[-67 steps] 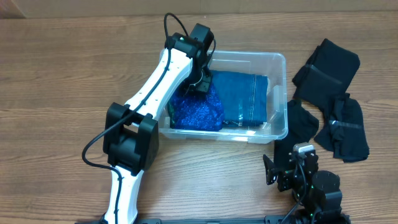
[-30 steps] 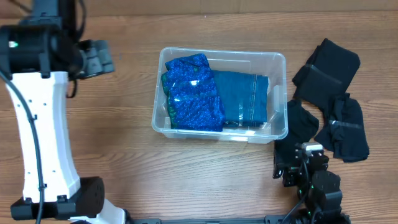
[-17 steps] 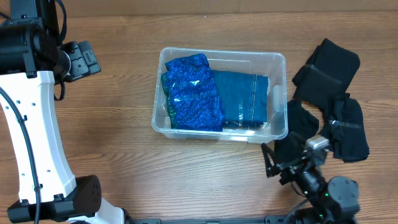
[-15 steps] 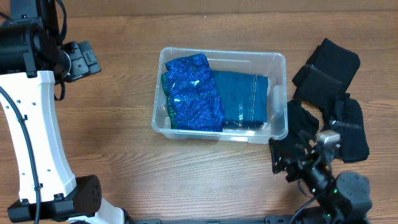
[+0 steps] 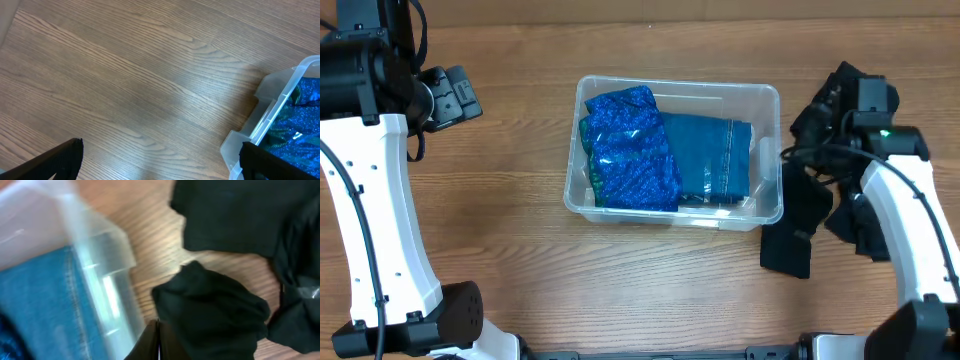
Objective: Pack container
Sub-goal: 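Grasp a black cloth from the right pile with the right gripper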
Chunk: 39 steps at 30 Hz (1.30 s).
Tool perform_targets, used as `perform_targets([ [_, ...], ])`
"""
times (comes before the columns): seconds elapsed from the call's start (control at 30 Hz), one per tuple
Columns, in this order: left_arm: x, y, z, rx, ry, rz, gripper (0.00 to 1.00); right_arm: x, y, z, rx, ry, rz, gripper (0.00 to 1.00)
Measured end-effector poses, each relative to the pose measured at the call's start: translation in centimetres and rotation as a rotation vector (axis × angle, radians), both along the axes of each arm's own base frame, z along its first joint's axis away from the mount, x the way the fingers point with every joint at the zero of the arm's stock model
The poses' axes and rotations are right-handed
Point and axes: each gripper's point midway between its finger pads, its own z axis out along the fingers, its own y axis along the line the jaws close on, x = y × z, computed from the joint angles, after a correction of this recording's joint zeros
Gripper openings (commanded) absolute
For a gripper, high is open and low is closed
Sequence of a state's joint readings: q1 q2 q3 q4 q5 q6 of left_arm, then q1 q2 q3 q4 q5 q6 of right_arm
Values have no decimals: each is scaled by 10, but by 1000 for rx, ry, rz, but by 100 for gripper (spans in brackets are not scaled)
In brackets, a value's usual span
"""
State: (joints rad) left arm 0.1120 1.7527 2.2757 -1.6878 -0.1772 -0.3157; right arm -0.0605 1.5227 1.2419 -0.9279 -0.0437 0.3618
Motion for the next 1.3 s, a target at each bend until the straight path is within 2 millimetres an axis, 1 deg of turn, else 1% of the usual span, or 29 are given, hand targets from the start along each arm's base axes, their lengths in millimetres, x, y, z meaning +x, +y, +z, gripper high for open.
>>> perform_targets([
  [0.03, 0, 0, 0, 0, 0, 0, 100, 0, -2, -5, 25, 14, -10, 4],
  [0.07, 0, 0, 0, 0, 0, 0, 100, 1, 4, -10, 74, 29, 4, 4],
  [0.1, 0, 0, 0, 0, 0, 0, 100, 2, 14, -14, 118, 38, 27, 4],
  [0.13, 0, 0, 0, 0, 0, 0, 100, 7, 30, -16, 172, 35, 66, 4],
  [0.2, 0, 0, 0, 0, 0, 0, 100, 13, 43, -19, 196, 21, 102, 4],
  [0.3, 0, 0, 0, 0, 0, 0, 100, 28, 74, -26, 252, -6, 187, 4],
  [0.4, 0, 0, 0, 0, 0, 0, 100, 37, 86, -20, 282, -57, 239, 4],
  [0.43, 0, 0, 0, 0, 0, 0, 100, 38, 89, -18, 288, -67, 262, 13],
  [0.5, 0, 0, 0, 0, 1, 0, 100, 32, 87, -17, 279, -48, 295, 69],
  [0.53, 0, 0, 0, 0, 0, 0, 100, 25, 73, -16, 263, -9, 254, 95],
  [0.57, 0, 0, 0, 0, 0, 0, 100, 21, 56, -13, 246, 8, 201, 100],
  [0.6, 0, 0, 0, 0, 0, 0, 100, 8, 26, -9, 238, 54, 81, 100],
  [0.67, 0, 0, 0, 0, 0, 0, 100, -13, -6, -6, 257, 113, -54, 100],
  [0.7, 0, 0, 0, 0, 0, 0, 100, -27, -20, -8, 272, 162, -119, 100],
  [0.73, 0, 0, 0, 0, 0, 0, 100, -41, -37, -15, 286, 201, -193, 100],
  [0.77, 0, 0, 0, 0, -1, 0, 100, -53, -48, -26, 296, 231, -245, 100],
  [0.8, 0, 0, 0, 0, 0, 0, 100, -67, -54, -43, 308, 270, -288, 100],
  [0.83, 0, 0, 0, 0, 0, 0, 100, -77, -54, -57, 319, 296, -308, 100],
  [0.87, 0, 0, 0, 0, 1, 0, 100, -80, -54, -68, 324, 297, -317, 100],
  [0.9, 0, 0, 0, 0, 1, 0, 100, -91, -49, -90, 334, 322, -320, 100],
  [0.93, 0, 0, 0, 0, 0, 0, 100, -98, -44, -103, 343, 327, -317, 100],
  [1.0, 0, 0, 0, 0, 0, 0, 100, -92, -39, -121, 349, 269, -294, 100],
  [1.03, 0, 0, 0, -1, 2, 0, 100, -91, -35, -126, 357, 253, -279, 97],
  [1.07, 0, 0, 0, 0, 0, 0, 100, -88, -29, -128, 367, 227, -258, 74],
  [1.1, 0, 0, 0, 0, 0, 0, 100, -86, -26, -128, 372, 214, -246, 47],
  [1.13, 0, 0, 0, 0, 0, 0, 100, -82, -22, -127, 374, 193, -221, 24],
  [1.23, 0, 0, 0, 0, 0, 0, 100, -85, -12, -129, 402, 210, -205, 6],
  [1.27, 0, 0, 0, 0, 0, 0, 100, -87, -10, -126, 412, 222, -207, 4],
  [1.3, 0, 0, 0, 0, 1, 0, 100, -89, -8, -119, 427, 242, -206, 4],
])
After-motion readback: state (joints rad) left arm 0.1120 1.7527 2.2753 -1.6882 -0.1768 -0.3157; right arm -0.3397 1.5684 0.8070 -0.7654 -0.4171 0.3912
